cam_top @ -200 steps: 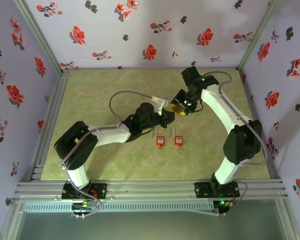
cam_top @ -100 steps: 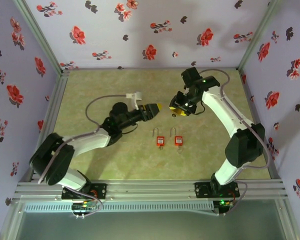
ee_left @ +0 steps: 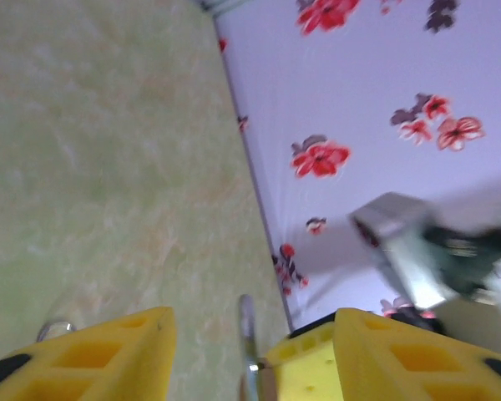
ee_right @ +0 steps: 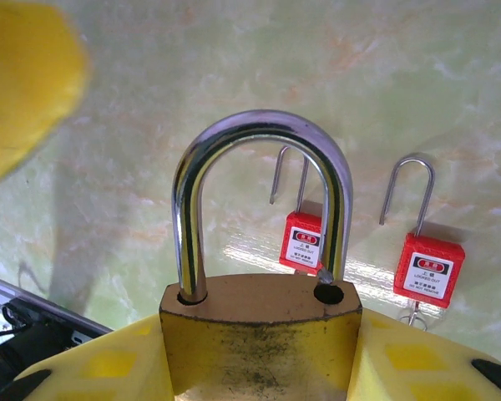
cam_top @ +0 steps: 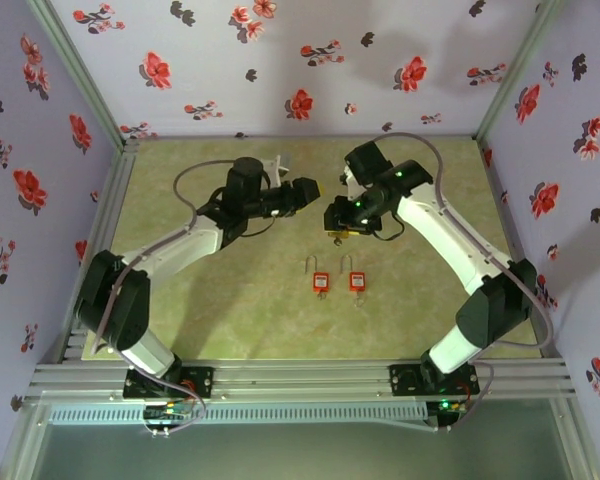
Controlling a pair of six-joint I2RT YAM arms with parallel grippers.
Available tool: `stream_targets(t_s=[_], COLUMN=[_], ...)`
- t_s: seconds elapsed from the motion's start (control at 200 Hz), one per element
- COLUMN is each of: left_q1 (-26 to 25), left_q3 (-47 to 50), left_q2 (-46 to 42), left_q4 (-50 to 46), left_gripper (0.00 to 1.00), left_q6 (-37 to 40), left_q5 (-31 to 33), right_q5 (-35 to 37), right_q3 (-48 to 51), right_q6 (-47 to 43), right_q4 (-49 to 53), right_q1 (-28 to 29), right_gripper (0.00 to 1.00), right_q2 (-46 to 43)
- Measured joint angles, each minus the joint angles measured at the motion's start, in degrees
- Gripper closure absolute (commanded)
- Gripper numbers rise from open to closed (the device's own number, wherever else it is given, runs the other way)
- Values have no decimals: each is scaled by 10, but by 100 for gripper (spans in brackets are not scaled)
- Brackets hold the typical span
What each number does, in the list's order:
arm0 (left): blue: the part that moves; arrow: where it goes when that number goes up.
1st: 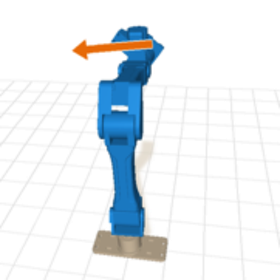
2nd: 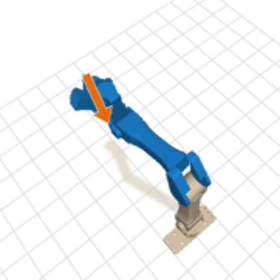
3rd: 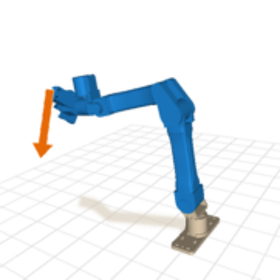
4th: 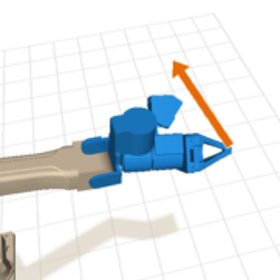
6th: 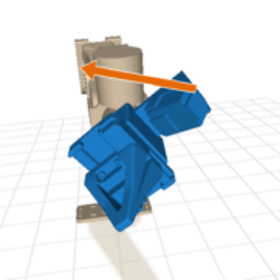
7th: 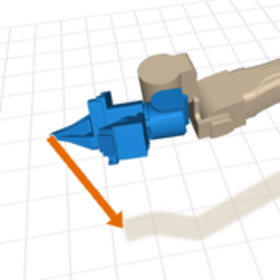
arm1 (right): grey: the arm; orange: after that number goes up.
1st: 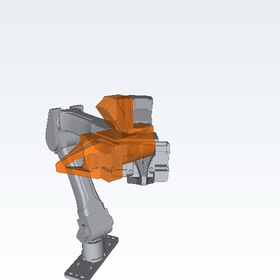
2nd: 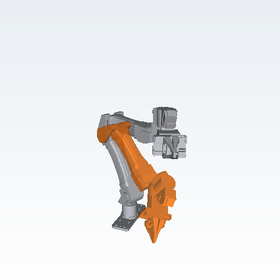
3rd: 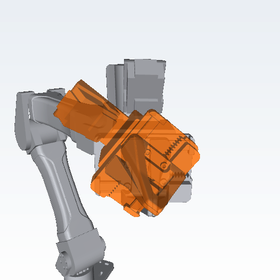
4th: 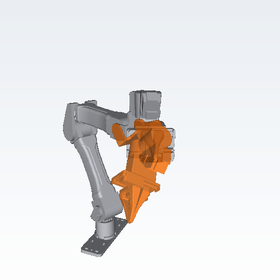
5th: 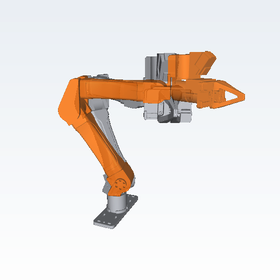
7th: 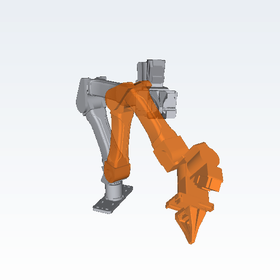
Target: Unlock with the key
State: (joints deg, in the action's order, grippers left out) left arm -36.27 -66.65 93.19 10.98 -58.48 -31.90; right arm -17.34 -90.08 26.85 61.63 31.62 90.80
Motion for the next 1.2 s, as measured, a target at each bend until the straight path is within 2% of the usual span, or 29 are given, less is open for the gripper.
stream_targets(t_s=[0.29, 0.445, 0.595, 1.045, 1.2], left_q1=[-9, -9, -8, -2, -7], left_q3=[-16, -14, 7, 30, 30], left_q2=[47, 47, 43, -24, -25], left_q4=[-74, -71, -48, -17, -23], left_gripper=[54, 55, 52, 51, 55], left_q6=[-19, -47, -78, -145, -154], left_q5=[-45, -48, -47, -42, -48], right_q5=[14, 32, 41, 62, 71], right_q3=[1, 0, 0, 0, -3], right_q6=[-29, -40, -50, -91, -102], right_q4=[3, 4, 7, 26, 31], right_q1=[18, 24, 29, 50, 65], right_gripper=[94, 94, 94, 94, 94], right_q2=[-1, 0, 0, 5, 17])
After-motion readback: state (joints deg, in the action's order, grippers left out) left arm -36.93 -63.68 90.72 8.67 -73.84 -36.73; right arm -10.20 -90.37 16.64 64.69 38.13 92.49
